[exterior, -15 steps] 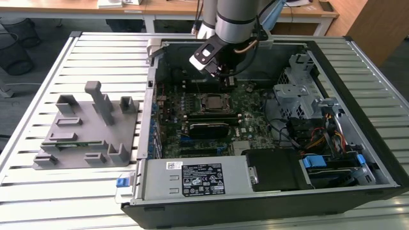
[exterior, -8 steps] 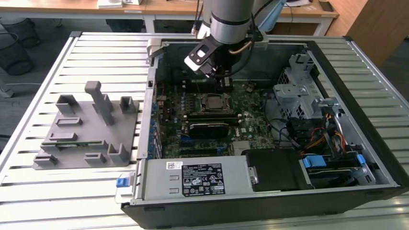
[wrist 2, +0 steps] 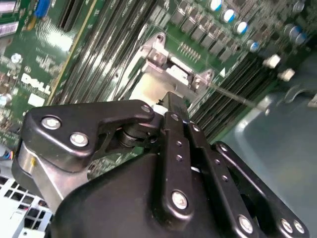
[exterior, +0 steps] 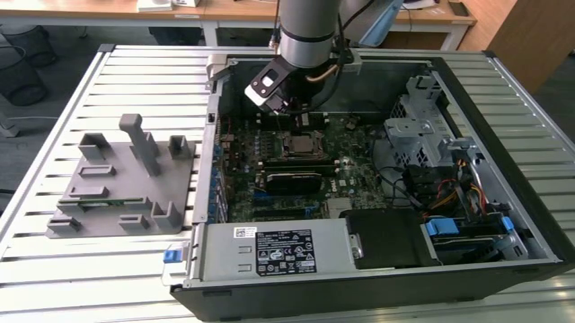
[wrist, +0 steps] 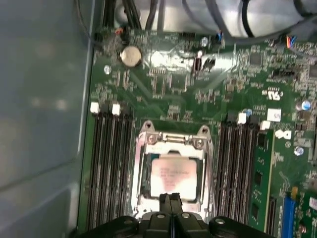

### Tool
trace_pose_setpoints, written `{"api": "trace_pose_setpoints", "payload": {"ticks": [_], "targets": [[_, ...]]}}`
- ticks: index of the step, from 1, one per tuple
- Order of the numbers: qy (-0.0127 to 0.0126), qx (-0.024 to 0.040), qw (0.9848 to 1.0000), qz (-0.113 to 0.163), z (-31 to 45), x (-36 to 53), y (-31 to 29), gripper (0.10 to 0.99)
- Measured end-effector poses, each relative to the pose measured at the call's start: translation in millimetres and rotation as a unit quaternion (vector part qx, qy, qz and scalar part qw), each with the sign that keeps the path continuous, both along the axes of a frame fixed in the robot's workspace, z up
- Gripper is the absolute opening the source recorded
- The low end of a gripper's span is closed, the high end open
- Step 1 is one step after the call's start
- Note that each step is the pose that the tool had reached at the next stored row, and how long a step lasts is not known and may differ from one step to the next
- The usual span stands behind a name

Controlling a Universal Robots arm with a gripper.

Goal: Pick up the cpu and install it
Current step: 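Close the cpu cover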

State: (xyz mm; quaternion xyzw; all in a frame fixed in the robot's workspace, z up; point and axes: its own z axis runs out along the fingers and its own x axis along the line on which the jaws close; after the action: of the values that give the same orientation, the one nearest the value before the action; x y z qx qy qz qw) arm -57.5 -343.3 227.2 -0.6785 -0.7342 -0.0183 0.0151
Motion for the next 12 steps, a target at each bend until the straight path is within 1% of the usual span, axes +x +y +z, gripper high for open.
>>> {"api": "trace_pose_setpoints", "payload": {"ticks": [4,8,12], "targets": [[0.0,0.0008,1.0,0.003,-3.9,-4.3,-0.1,0.106],[0.0,0.004,1.0,0.004,-10.0,-4.8,-0.1,0.106],[0.0,0.0043,1.0,0.004,-13.2,-5.4,-0.1,0.106]]}}
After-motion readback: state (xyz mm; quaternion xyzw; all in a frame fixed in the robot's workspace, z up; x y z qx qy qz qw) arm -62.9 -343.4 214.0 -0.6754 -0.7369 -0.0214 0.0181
